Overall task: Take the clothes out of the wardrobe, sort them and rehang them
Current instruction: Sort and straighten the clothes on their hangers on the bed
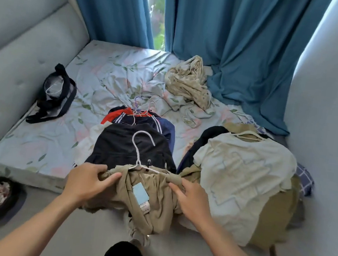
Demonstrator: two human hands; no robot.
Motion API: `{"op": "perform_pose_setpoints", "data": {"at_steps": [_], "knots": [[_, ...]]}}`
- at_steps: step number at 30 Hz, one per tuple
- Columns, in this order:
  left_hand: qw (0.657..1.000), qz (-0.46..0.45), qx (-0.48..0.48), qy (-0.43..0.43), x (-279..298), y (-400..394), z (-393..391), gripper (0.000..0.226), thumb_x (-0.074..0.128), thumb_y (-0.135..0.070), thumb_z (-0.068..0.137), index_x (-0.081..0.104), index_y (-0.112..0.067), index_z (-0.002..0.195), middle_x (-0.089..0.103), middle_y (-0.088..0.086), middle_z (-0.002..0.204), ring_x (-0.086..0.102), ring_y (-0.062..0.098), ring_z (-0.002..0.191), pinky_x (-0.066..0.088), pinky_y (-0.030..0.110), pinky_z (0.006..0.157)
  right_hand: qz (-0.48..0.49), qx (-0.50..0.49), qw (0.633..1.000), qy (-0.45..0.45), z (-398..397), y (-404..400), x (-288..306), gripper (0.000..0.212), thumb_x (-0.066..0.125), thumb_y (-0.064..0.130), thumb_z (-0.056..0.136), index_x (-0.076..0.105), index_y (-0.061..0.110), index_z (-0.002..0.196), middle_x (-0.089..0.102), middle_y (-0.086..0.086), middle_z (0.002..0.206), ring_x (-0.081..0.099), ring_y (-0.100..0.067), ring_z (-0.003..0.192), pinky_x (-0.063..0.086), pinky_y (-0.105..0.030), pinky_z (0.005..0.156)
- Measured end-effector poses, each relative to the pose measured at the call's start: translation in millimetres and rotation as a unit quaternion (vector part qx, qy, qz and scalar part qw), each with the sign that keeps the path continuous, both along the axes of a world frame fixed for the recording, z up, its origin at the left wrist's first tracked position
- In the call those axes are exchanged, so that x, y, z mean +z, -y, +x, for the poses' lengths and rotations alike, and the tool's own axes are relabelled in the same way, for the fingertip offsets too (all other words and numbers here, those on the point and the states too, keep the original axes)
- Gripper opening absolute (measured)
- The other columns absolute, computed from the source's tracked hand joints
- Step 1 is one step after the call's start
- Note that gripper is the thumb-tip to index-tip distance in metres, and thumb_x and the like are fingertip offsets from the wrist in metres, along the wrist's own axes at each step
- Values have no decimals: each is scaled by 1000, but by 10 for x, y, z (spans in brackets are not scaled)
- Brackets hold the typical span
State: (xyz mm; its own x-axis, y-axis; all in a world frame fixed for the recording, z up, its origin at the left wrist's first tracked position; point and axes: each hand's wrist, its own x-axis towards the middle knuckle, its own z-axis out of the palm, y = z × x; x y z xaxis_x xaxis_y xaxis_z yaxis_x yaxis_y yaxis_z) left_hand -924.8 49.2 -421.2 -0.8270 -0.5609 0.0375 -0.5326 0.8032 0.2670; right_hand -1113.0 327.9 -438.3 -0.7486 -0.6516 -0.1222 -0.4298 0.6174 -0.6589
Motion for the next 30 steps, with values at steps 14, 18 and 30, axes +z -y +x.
{"op": "perform_pose_setpoints", "data": {"at_steps": [14,18,30], "knots": [[986,47,-147,-65,765,-1351,-1367,71,63,-73,87,38,-14,57,45,1,48,49,14,48,34,34,48,-2,-188,980,-61,-569,-1893,981,53,52,76,89,68,27,78,66,11,65,62,-5,65,53,-33,62],[981,52,-173,-67,770,-1518,-1874,64,57,-70,90,38,-17,59,45,0,49,48,13,50,30,33,47,-17,-219,973,-72,-1064,-2047,1062,41,66,61,92,59,31,65,62,10,60,59,-7,62,50,-34,59],[953,179,-241,-40,168,-1483,-3510,42,56,-52,100,46,-22,73,57,-6,65,53,9,66,37,33,57,66,-265,962,-28,-2530,-2160,663,35,62,65,92,77,33,93,69,15,76,65,-13,75,58,-42,74]]}}
